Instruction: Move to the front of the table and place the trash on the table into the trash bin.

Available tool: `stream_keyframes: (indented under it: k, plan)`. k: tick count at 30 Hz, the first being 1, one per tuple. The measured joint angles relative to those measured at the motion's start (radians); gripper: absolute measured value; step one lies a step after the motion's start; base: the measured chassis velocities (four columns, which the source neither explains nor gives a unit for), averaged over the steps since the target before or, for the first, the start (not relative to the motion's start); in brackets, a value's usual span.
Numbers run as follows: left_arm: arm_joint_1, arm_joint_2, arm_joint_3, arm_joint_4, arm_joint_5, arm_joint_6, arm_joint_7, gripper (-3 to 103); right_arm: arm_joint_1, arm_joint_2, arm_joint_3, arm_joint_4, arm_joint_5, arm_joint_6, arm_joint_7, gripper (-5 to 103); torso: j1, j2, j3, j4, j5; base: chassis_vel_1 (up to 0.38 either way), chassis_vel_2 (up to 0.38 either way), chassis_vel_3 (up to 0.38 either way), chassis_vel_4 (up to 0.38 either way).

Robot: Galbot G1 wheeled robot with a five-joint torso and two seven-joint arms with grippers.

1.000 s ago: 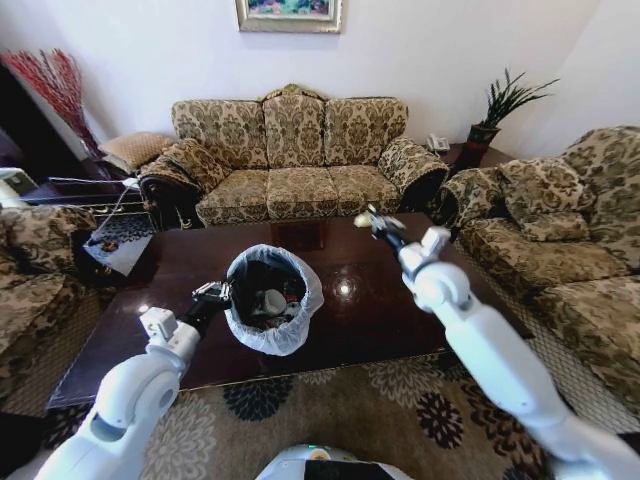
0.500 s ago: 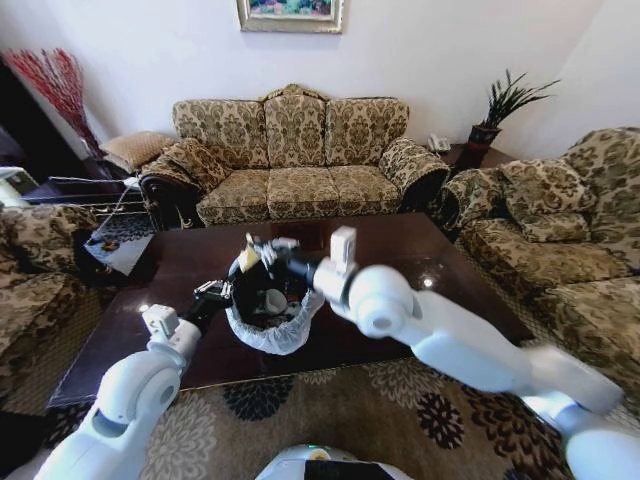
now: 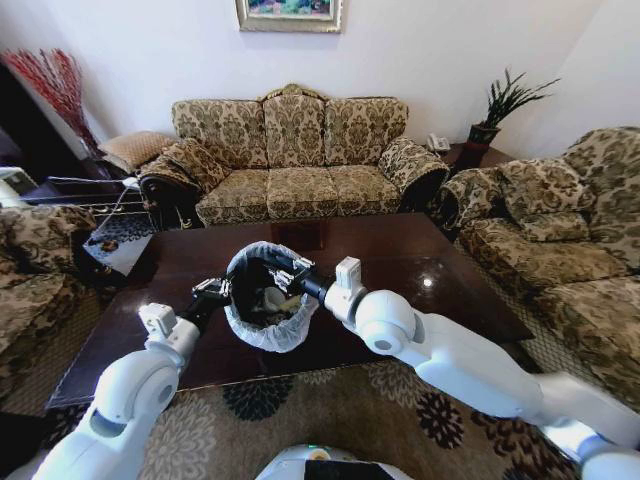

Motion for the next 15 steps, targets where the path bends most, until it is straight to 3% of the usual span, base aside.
stream_keyframes:
  k: [4, 6, 8, 9, 11, 15]
  plan:
    - [0.003, -0.010, -0.006, 0.005, 0.002, 0.000, -0.001, 3, 0.006, -0.037, 0.083, 0.019, -0.037, 0.041, -0.021, 74, 0.000, 0.000, 0.000, 0.0004, -0.0001, 0.000, 0.000, 0.000, 0.000]
    - [0.003, -0.012, -0.008, 0.005, 0.002, 0.000, -0.001, 3, -0.013, -0.062, 0.105, 0.023, -0.088, 0.046, -0.029, 74, 0.000, 0.000, 0.000, 0.0004, -0.0002, 0.000, 0.000, 0.000, 0.000]
    - [0.006, -0.014, -0.011, 0.005, 0.002, 0.001, -0.002, 3, -0.068, -0.124, 0.139, 0.028, -0.222, 0.062, -0.059, 85, 0.000, 0.000, 0.000, -0.0001, 0.0002, 0.000, 0.000, 0.000, 0.000]
    - [0.006, -0.014, -0.011, 0.005, 0.002, 0.001, -0.002, 3, -0.068, -0.124, 0.139, 0.028, -0.222, 0.062, -0.059, 85, 0.000, 0.000, 0.000, -0.0001, 0.0002, 0.000, 0.000, 0.000, 0.000]
    - [0.014, -0.024, -0.018, 0.003, 0.003, 0.001, -0.002, 3, -0.122, -0.173, 0.156, 0.057, -0.284, 0.065, -0.046, 95, 0.000, 0.000, 0.000, -0.0004, 0.0005, 0.000, 0.000, 0.000, 0.000]
    - [0.016, -0.043, -0.021, 0.002, 0.006, 0.001, -0.002, 3, -0.173, -0.219, 0.158, 0.097, -0.345, 0.073, -0.013, 100, 0.000, 0.000, 0.000, -0.0002, 0.0001, 0.000, 0.000, 0.000, 0.000]
